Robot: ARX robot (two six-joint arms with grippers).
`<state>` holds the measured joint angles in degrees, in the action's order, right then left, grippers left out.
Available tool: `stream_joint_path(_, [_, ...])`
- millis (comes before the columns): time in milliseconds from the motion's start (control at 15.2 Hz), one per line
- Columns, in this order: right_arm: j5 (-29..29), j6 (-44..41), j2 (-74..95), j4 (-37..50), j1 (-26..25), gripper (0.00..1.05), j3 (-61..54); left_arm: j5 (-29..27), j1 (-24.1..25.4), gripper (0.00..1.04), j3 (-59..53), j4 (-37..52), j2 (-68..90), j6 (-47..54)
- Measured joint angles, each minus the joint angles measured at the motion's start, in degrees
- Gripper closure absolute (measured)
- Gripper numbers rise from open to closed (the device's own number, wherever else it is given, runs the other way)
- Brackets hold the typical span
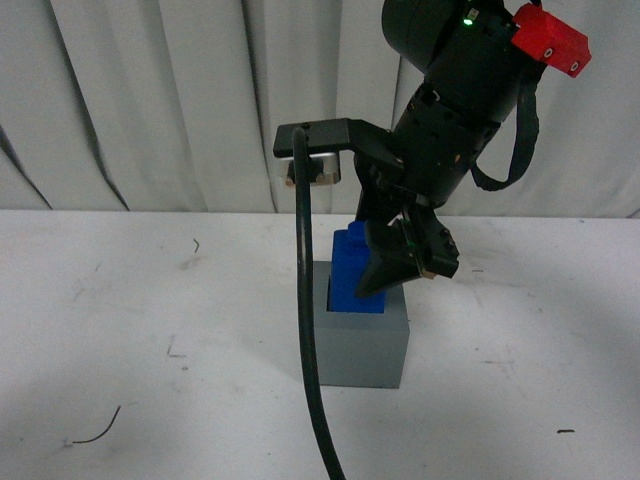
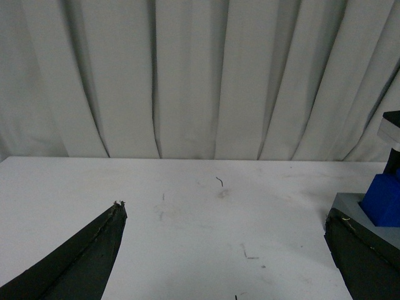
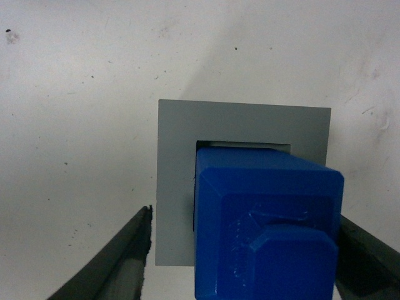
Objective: Insert blue part into gray base
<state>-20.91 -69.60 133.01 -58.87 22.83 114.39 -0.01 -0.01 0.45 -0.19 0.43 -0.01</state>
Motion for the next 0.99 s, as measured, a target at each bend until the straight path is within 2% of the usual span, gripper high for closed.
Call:
stream_joint_path(131, [-0.6, -2.5, 0.0, 0.4, 0.0, 0.1, -0.3, 0.0, 0.0, 0.07, 0.0, 0.0, 0.0, 0.0])
stream_joint_path(197, [-1.7, -3.6, 0.0, 0.4, 0.0, 0.05, -0.2, 0.0, 0.0, 0.07, 0.0, 0.0, 0.0, 0.0])
stream_joint_path(263, [-2.9, -3.9, 0.0, 2.5, 0.0, 0.07, -0.2, 0.0, 0.0, 0.07, 0.0, 0.0, 0.0, 0.0])
stream_joint_path(460, [-7.1, -2.6, -3.9, 7.3, -0.7, 0.06, -3.6, 0.0, 0.0, 0.07, 0.0, 0.0, 0.0, 0.0])
stream_joint_path(591, [-10.5, 0.8, -8.8, 15.4, -1.7, 0.06, -7.6, 0.0, 0.0, 0.07, 0.0, 0.0, 0.0, 0.0])
stream_joint_path(723, [-12.6, 7.6, -15.0, 30.2, -2.3, 0.06, -16.2, 0.0, 0.0, 0.07, 0.0, 0.0, 0.0, 0.0])
stream_joint_path(854, [-9.3, 19.4, -21.1, 49.0, -2.3, 0.06, -26.4, 0.0, 0.0, 0.07, 0.0, 0.0, 0.0, 0.0])
stream_joint_path(985, [-7.5, 22.6, -22.1, 53.4, -2.3, 0.06, -28.6, 0.0, 0.0, 0.07, 0.0, 0.0, 0.0, 0.0])
